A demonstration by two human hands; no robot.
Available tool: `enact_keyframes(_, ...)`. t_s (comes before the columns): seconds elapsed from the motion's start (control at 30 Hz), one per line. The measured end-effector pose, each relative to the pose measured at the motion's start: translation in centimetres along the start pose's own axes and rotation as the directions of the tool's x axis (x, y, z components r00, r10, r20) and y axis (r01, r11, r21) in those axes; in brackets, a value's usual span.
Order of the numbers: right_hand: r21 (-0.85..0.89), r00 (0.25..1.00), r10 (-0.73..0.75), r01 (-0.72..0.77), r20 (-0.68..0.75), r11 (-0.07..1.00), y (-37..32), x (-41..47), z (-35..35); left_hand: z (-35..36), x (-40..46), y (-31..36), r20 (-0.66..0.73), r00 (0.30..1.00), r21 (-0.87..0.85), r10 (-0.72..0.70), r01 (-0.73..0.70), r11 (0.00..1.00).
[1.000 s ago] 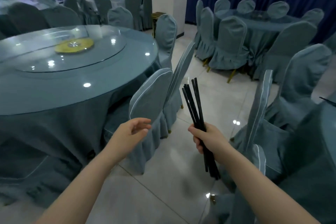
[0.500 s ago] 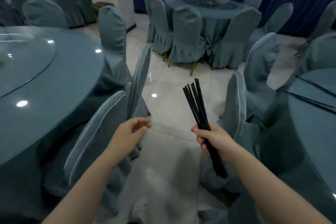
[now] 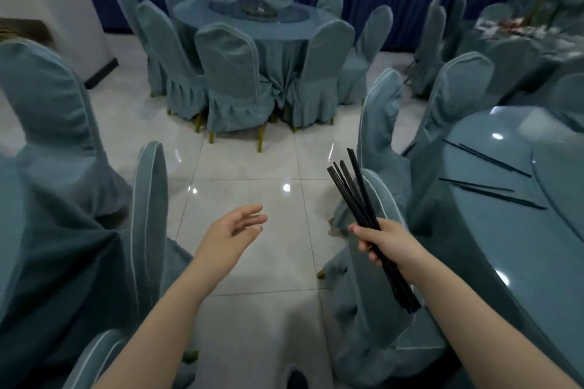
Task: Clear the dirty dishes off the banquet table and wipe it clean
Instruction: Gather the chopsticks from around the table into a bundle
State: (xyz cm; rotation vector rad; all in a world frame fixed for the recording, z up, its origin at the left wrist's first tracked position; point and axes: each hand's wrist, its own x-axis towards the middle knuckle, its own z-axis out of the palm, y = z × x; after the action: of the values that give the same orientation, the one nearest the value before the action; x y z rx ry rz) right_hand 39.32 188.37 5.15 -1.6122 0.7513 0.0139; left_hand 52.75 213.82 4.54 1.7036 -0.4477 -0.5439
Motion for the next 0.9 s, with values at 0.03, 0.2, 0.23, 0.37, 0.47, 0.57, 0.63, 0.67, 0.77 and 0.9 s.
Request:
enact_keyframes(0.03, 0.016, 1.0, 0.007, -0.007, -0.027, 1.0, -0.7, 1.9, -0.8, 0.0, 2.6, 0.4, 0.026, 1.0, 0.001, 0.006, -0.006, 1.0)
enact_keyframes(0.2, 0.125, 0.987, 0.01, 0.01, -0.158, 0.992, -4.4, 12.2, -5.7, 0.8, 16.7, 3.0, 0.061, 0.997, 0.022, 0.048, -0.049, 0.999)
enact_keyframes(0.23, 0.149, 0.984, 0.021, 0.006, -0.176, 0.989, -5.0, 14.2, -6.9, 1.3, 19.3, 3.5, 0.064, 0.997, 0.025, 0.054, -0.055, 0.998)
enact_keyframes(0.37, 0.241, 0.958, 0.091, -0.024, -0.272, 0.97, -7.0, 21.2, -11.5, 3.7, 29.2, 6.2, 0.119, 0.989, 0.042, 0.088, -0.094, 0.995)
enact_keyframes(0.47, 0.289, 0.926, 0.14, -0.035, -0.35, 0.957, -8.0, 25.4, -14.8, 5.7, 36.9, 8.9, 0.17, 0.978, 0.035, 0.123, -0.131, 0.991)
enact_keyframes(0.57, 0.326, 0.876, 0.198, -0.05, -0.44, 0.944, -8.3, 28.7, -18.0, 8.8, 44.9, 11.5, 0.228, 0.96, 0.017, 0.164, -0.172, 0.985)
enact_keyframes(0.63, 0.31, 0.83, 0.216, -0.055, -0.513, 0.949, -8.3, 30.8, -20.2, 11.6, 50.1, 12.9, 0.299, 0.933, 0.002, 0.201, -0.211, 0.977)
enact_keyframes(0.67, 0.297, 0.802, 0.226, -0.064, -0.552, 0.953, -8.3, 31.8, -21.2, 12.9, 52.5, 13.3, 0.33, 0.919, -0.005, 0.216, -0.227, 0.974)
enact_keyframes(0.77, 0.304, 0.701, 0.278, -0.091, -0.657, 0.948, -8.2, 34.3, -23.7, 17.0, 59.1, 14.2, 0.425, 0.872, -0.032, 0.243, -0.254, 0.967)
enact_keyframes(0.9, 0.356, 0.517, 0.37, -0.131, -0.772, 0.925, -7.4, 37.0, -26.2, 22.9, 67.0, 14.9, 0.624, 0.751, -0.061, 0.215, -0.228, 0.972)
